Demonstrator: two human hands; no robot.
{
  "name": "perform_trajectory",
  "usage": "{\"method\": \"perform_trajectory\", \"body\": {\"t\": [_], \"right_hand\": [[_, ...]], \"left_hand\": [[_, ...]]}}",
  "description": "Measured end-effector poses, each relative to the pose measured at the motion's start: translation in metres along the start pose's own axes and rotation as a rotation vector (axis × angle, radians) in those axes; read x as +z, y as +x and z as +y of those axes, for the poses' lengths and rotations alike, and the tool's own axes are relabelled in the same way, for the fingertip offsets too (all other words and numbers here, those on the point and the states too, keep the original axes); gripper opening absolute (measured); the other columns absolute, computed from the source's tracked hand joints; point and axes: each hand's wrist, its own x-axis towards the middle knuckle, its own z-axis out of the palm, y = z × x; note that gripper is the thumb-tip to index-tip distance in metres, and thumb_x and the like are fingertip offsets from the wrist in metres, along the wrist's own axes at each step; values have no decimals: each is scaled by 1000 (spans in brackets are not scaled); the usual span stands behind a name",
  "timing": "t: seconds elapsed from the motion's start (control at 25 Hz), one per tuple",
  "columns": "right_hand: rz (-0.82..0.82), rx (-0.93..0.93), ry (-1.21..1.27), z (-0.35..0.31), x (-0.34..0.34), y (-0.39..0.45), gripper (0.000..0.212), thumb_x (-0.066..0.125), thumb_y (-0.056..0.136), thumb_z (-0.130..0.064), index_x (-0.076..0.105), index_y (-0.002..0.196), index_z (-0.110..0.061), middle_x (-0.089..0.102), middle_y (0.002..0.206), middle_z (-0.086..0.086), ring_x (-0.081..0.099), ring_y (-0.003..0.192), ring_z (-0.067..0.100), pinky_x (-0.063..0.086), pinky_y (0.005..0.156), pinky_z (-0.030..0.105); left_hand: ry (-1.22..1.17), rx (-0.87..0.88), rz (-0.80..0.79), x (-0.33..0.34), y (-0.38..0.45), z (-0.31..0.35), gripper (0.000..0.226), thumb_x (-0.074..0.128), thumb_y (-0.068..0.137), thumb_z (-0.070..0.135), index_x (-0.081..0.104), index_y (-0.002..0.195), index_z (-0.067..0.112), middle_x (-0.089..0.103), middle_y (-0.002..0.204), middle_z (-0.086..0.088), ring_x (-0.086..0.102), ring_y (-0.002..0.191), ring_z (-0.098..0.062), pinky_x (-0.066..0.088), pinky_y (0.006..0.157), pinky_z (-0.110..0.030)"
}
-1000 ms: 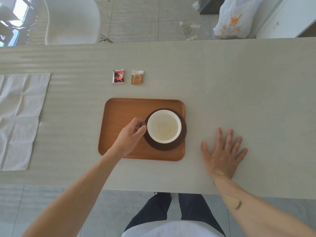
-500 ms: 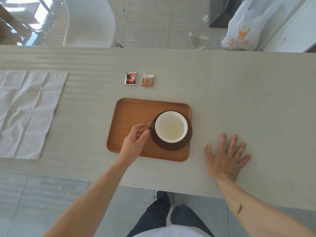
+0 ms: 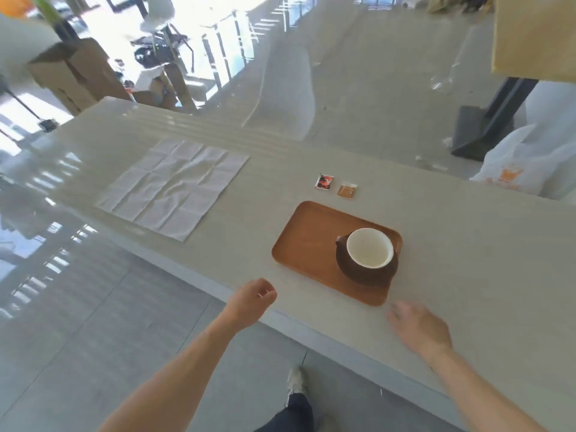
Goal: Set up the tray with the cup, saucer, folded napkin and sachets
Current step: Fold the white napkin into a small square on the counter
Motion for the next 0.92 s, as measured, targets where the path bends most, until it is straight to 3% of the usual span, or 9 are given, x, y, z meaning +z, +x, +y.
{"method": "perform_trajectory", "body": {"t": [0.12, 0.32, 0.48, 0.68, 0.92], "right_hand": [[-106, -211, -90, -57, -8, -16, 35, 37, 95, -44, 63, 114, -32, 66, 123, -1, 62, 111, 22, 47, 84, 31], [-195, -537, -145, -180, -22, -31, 40, 41, 94, -44, 57, 128, -31, 62, 132, -5, 58, 119, 19, 47, 96, 34], [-160, -720, -172, -282, -16, -41, 36, 43, 93, -48, 60, 120, -32, 63, 129, -5, 58, 116, 19, 45, 93, 32], [-112, -921, -204, -425, 5, -54, 36, 44, 92, -53, 61, 118, -34, 61, 129, -12, 57, 117, 15, 41, 94, 31], [-3, -1069, -240, -545, 30, -60, 37, 39, 92, -57, 58, 117, -37, 62, 123, -16, 54, 116, 10, 44, 95, 31]], "left_hand": [[-7, -101, -46, -22, -30, -32, 20, 59, 90, 42, 63, 101, 26, 64, 97, 6, 61, 87, -12, 48, 72, -27], [48, -103, 66, -78, -82, -98, 32, 55, 92, 45, 62, 114, 23, 60, 112, 4, 58, 103, -14, 46, 90, -32], [-30, -120, 180, -128, -120, -153, 22, 63, 89, 45, 65, 105, 31, 59, 102, 11, 58, 101, -12, 41, 88, -26], [35, -174, 245, -205, -150, -242, 37, 62, 89, 48, 61, 119, 26, 57, 115, 5, 55, 110, -15, 40, 98, -28], [42, -133, 320, -291, -160, -313, 37, 59, 86, 54, 61, 115, 30, 56, 114, 10, 52, 113, -14, 38, 100, -32]]}}
